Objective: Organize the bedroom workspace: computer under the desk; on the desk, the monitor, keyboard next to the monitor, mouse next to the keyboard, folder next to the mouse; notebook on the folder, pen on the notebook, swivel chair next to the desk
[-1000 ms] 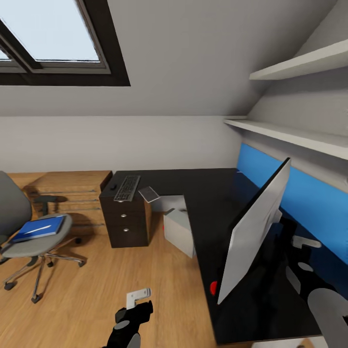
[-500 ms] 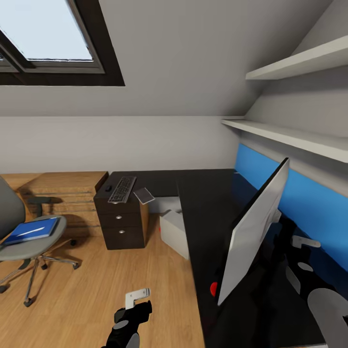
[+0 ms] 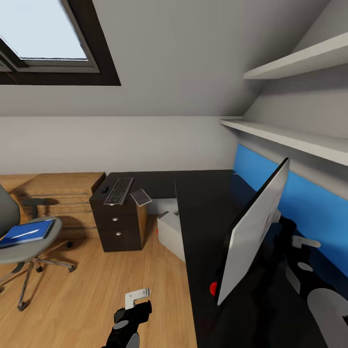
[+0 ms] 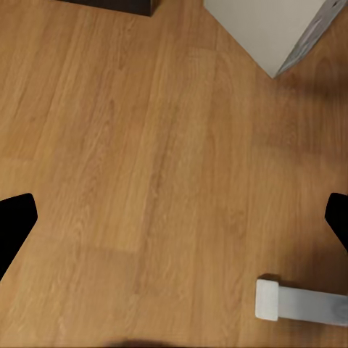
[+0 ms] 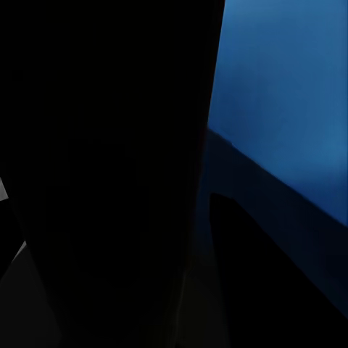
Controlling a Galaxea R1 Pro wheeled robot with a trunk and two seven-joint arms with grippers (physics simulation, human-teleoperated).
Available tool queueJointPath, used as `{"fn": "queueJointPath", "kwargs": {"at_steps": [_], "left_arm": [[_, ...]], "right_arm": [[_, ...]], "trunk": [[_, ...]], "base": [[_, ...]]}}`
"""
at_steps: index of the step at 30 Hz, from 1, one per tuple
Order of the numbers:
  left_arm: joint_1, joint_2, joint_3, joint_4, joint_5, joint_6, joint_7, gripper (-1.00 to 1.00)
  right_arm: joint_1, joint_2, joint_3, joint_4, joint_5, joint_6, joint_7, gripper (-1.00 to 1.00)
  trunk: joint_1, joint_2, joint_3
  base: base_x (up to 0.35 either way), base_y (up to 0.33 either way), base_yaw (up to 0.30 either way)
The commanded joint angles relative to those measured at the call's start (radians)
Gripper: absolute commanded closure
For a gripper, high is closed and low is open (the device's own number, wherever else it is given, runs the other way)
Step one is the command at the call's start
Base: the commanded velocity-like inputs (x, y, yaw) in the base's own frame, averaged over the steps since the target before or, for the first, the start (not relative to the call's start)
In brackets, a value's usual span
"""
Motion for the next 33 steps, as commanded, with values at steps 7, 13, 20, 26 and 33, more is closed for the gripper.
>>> {"fn": "queueJointPath", "kwargs": {"at_steps": [7, 13, 20, 26, 33], "left_arm": [[-0.001, 0.000, -0.002, -0.002, 0.007, 0.003, 0.008, -1.00], [-0.001, 0.000, -0.002, -0.002, 0.007, 0.003, 0.008, -1.00], [-0.001, 0.000, -0.001, -0.002, 0.007, 0.003, 0.008, -1.00], [-0.001, 0.000, 0.000, -0.002, 0.007, 0.003, 0.008, -1.00], [-0.001, 0.000, -0.001, -0.002, 0.007, 0.003, 0.009, -1.00]], "right_arm": [[0.001, 0.000, 0.007, 0.010, -0.007, -0.006, -0.010, 1.00], [0.000, 0.000, 0.007, 0.010, -0.007, -0.006, -0.010, 1.00], [0.000, 0.000, 0.009, 0.010, -0.007, -0.007, -0.010, 1.00], [0.000, 0.000, 0.009, 0.010, -0.005, -0.008, -0.010, 1.00], [0.000, 0.000, 0.009, 0.010, -0.005, -0.008, -0.010, 1.00]], "trunk": [[0.001, 0.000, -0.002], [0.001, 0.000, -0.002], [0.001, 0.000, -0.002], [0.001, 0.000, -0.002], [0.001, 0.000, -0.002]], "base": [[0.267, -0.001, 0.000], [0.055, 0.000, 0.000], [0.003, 0.000, 0.000], [0.000, 0.000, 0.047], [0.000, 0.000, 0.134]]}}
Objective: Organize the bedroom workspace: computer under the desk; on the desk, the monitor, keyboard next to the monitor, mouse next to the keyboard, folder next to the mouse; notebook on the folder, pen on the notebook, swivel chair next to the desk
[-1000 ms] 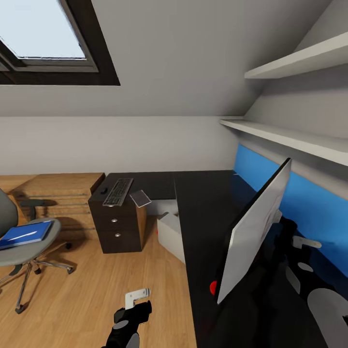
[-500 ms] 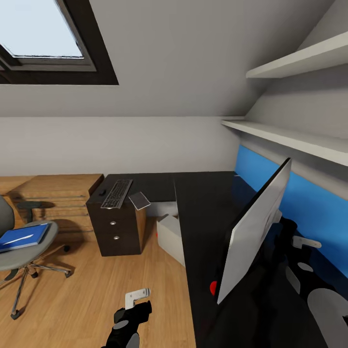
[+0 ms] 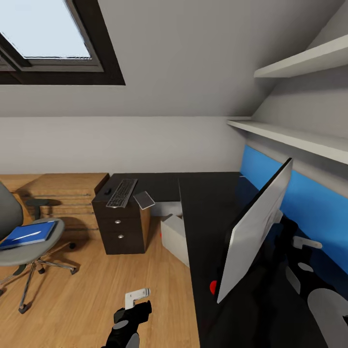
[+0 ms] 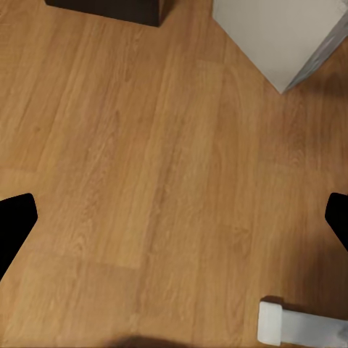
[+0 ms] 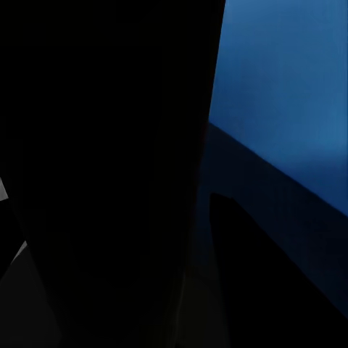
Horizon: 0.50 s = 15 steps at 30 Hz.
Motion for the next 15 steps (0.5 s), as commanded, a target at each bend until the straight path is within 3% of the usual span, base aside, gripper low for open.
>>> {"fn": "queueJointPath", "kwargs": {"at_steps": [1, 11, 13, 14, 15], "left_arm": [[-0.001, 0.000, -0.002, -0.001, 0.007, 0.003, 0.008, -1.00], [-0.001, 0.006, 0.010, -0.016, 0.005, 0.003, 0.007, -1.00], [-0.001, 0.012, 0.036, -0.066, 0.005, 0.005, 0.005, -1.00], [-0.001, 0.045, 0.065, -0.209, 0.006, 0.020, 0.005, -1.00], [0.001, 0.065, 0.069, -0.254, 0.010, 0.034, 0.006, -1.00]], "right_arm": [[0.000, 0.001, 0.014, 0.004, 0.007, -0.002, 0.000, 1.00], [0.000, 0.003, 0.014, 0.004, 0.007, -0.002, 0.000, 1.00], [0.001, 0.005, 0.014, 0.004, 0.007, -0.002, 0.000, 1.00], [0.001, 0.005, 0.014, 0.004, 0.007, -0.002, 0.000, 1.00], [0.001, 0.005, 0.014, 0.004, 0.007, -0.002, 0.000, 1.00]], "trunk": [[0.000, -0.001, -0.002], [0.000, -0.001, -0.002], [0.000, -0.001, -0.002], [0.000, -0.001, -0.002], [0.000, -0.001, -0.002]], "base": [[0.000, 0.000, 0.031], [0.000, -0.056, 0.005], [0.000, -0.003, 0.000], [0.000, 0.000, 0.000], [0.000, 0.000, 0.000]]}}
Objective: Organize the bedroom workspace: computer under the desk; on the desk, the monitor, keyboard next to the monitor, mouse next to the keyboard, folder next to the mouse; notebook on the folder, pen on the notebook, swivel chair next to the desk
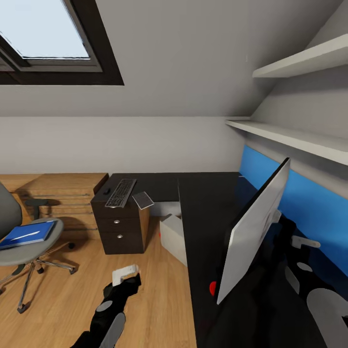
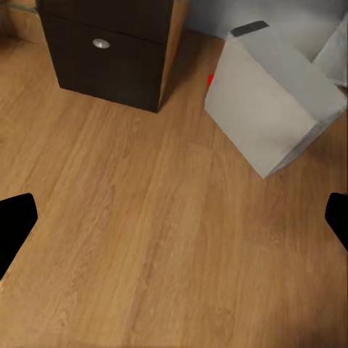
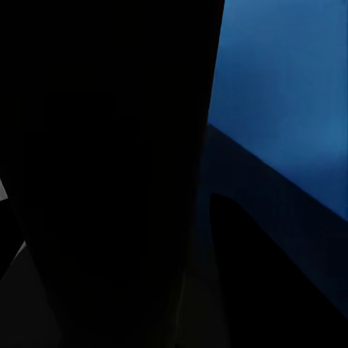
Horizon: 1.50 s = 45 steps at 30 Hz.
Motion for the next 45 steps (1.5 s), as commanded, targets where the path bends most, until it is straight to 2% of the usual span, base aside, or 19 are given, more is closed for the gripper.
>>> {"fn": "queueJointPath", "kwargs": {"at_steps": [1, 2, 3, 7, 8, 12, 38, 40, 41, 45], "left_arm": [[0.001, 0.011, 0.000, -0.023, 0.013, 0.012, 0.008, -1.00], [0.004, 0.028, 0.002, -0.057, 0.028, 0.031, 0.008, -1.00], [0.009, 0.067, 0.005, -0.129, 0.126, 0.073, 0.009, -1.00], [0.011, 0.084, 0.006, -0.147, 0.168, 0.084, 0.009, -1.00], [0.011, 0.086, 0.007, -0.141, 0.173, 0.082, 0.011, -1.00], [0.011, 0.077, 0.007, -0.123, 0.172, 0.082, 0.012, -1.00], [0.011, 0.078, 0.006, -0.113, 0.172, 0.082, 0.011, -1.00], [0.011, 0.078, 0.006, -0.113, 0.172, 0.081, 0.011, -1.00], [0.011, 0.078, 0.006, -0.113, 0.172, 0.080, 0.011, -1.00], [0.011, 0.078, 0.006, -0.113, 0.173, 0.080, 0.011, -1.00]], "right_arm": [[0.000, 0.000, 0.009, 0.010, 0.001, -0.004, -0.004, 1.00], [0.000, 0.000, 0.009, 0.010, 0.001, -0.004, -0.004, 1.00], [0.000, 0.001, 0.009, 0.010, 0.001, -0.004, -0.004, 1.00], [0.000, 0.001, 0.009, 0.010, 0.001, -0.015, -0.003, 1.00], [0.000, 0.006, -0.002, 0.011, 0.001, -0.020, -0.004, 1.00], [-0.002, 0.021, 0.006, 0.010, 0.005, -0.022, -0.004, 1.00], [-0.003, 0.019, -0.001, 0.012, 0.011, -0.023, -0.001, 1.00], [-0.003, 0.019, -0.002, 0.012, 0.024, -0.023, -0.001, 1.00], [-0.003, 0.019, 0.009, 0.012, 0.012, -0.023, -0.001, 1.00], [-0.003, 0.019, 0.009, 0.012, 0.012, -0.023, -0.001, 1.00]], "trunk": [[0.000, -0.001, -0.002], [0.000, -0.001, -0.002], [0.000, -0.001, -0.002], [0.000, -0.001, -0.002], [0.000, 0.000, -0.001], [0.000, 0.000, -0.001], [0.000, 0.000, -0.001], [0.000, 0.000, -0.001], [0.000, 0.000, -0.001], [0.000, 0.000, -0.001]], "base": [[0.000, 0.000, 0.000], [0.000, 0.000, 0.000], [0.000, 0.000, 0.000], [0.000, 0.000, 0.000], [0.000, 0.000, 0.000], [0.000, 0.000, 0.000], [0.000, -0.002, 0.000], [0.000, -0.170, 0.000], [0.000, -0.237, 0.000], [0.000, -0.115, 0.000]]}}
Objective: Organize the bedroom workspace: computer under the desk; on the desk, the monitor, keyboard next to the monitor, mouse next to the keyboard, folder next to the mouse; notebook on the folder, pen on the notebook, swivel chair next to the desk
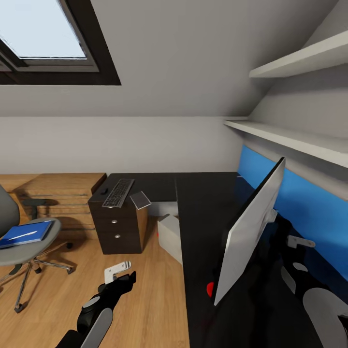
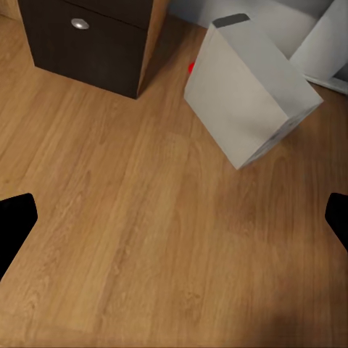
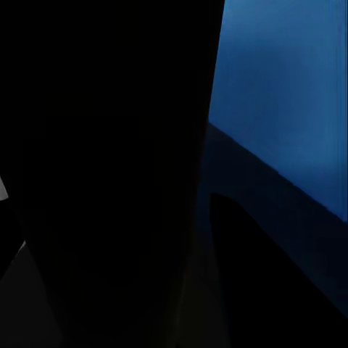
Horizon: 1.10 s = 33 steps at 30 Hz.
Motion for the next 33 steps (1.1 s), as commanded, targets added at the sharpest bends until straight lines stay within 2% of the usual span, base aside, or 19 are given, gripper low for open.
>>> {"fn": "queueJointPath", "kwargs": {"at_steps": [1, 22, 33], "left_arm": [[-0.001, 0.001, -0.002, -0.002, 0.008, 0.001, 0.009, -1.00], [-0.001, 0.001, -0.002, -0.001, 0.009, 0.002, 0.010, -1.00], [-0.001, 0.001, -0.002, 0.000, 0.009, 0.002, 0.009, -1.00]], "right_arm": [[0.000, 0.000, 0.007, 0.002, 0.000, -0.004, -0.005, 1.00], [0.000, 0.000, 0.007, 0.002, 0.000, -0.004, -0.005, 1.00], [0.000, 0.000, 0.007, 0.002, 0.000, -0.004, -0.005, 1.00]], "trunk": [[0.000, -0.001, -0.002], [0.000, -0.001, -0.002], [0.000, -0.001, -0.002]], "base": [[0.000, -0.030, 0.000], [0.001, -0.066, 0.000], [0.114, -0.001, 0.000]]}}
